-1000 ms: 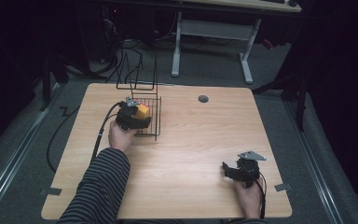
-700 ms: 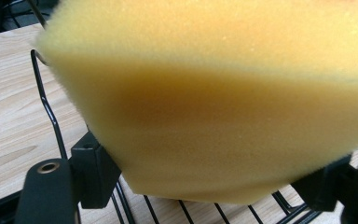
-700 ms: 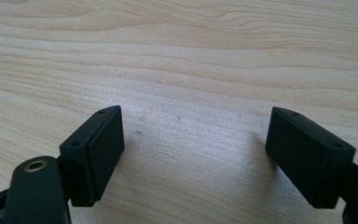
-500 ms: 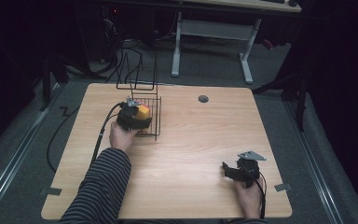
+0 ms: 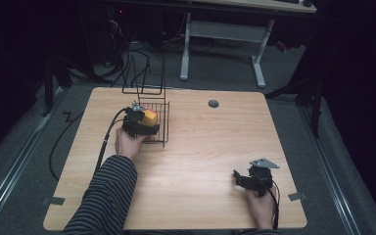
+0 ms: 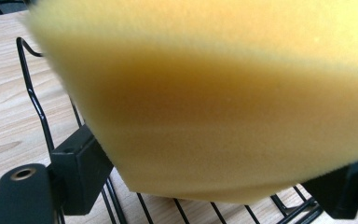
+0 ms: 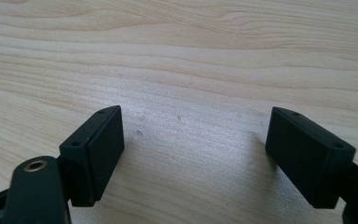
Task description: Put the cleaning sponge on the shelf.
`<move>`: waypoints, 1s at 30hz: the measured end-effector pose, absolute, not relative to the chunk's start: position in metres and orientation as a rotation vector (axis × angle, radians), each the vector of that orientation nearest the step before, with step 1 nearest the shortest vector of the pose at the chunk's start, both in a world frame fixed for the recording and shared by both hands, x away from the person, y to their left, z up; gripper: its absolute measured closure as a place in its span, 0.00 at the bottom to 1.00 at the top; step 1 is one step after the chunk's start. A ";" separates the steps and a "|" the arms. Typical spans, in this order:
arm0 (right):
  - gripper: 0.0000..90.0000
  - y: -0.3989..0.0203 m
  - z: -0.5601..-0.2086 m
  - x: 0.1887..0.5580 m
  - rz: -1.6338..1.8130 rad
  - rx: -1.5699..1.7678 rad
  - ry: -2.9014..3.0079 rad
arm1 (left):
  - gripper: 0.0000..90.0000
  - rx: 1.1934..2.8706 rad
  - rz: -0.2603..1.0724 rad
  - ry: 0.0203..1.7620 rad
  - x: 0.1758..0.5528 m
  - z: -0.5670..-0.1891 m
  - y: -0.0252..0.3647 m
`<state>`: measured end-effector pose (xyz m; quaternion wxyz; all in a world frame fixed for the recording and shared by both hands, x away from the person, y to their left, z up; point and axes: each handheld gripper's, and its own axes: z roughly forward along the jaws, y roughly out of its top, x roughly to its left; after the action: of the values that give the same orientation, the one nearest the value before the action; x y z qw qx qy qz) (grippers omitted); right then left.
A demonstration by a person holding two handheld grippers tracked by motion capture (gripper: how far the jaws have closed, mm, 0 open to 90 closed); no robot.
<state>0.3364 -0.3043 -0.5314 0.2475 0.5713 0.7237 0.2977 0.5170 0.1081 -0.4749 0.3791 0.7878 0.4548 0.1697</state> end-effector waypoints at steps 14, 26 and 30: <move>0.22 -0.304 -0.531 0.336 0.812 1.561 1.972 | 0.00 2.012 0.430 1.142 0.508 -0.468 0.111; 0.22 -0.304 -0.531 0.336 0.812 1.558 1.973 | 0.01 1.980 0.441 1.107 0.489 -0.460 0.119; 0.22 -0.304 -0.531 0.336 0.812 1.558 1.973 | 0.01 1.973 0.473 1.098 0.484 -0.456 0.123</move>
<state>0.3364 -0.3043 -0.5314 0.2474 0.5715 0.7236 0.2977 0.4835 0.1231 -0.4564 0.4052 0.7820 0.4349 0.1874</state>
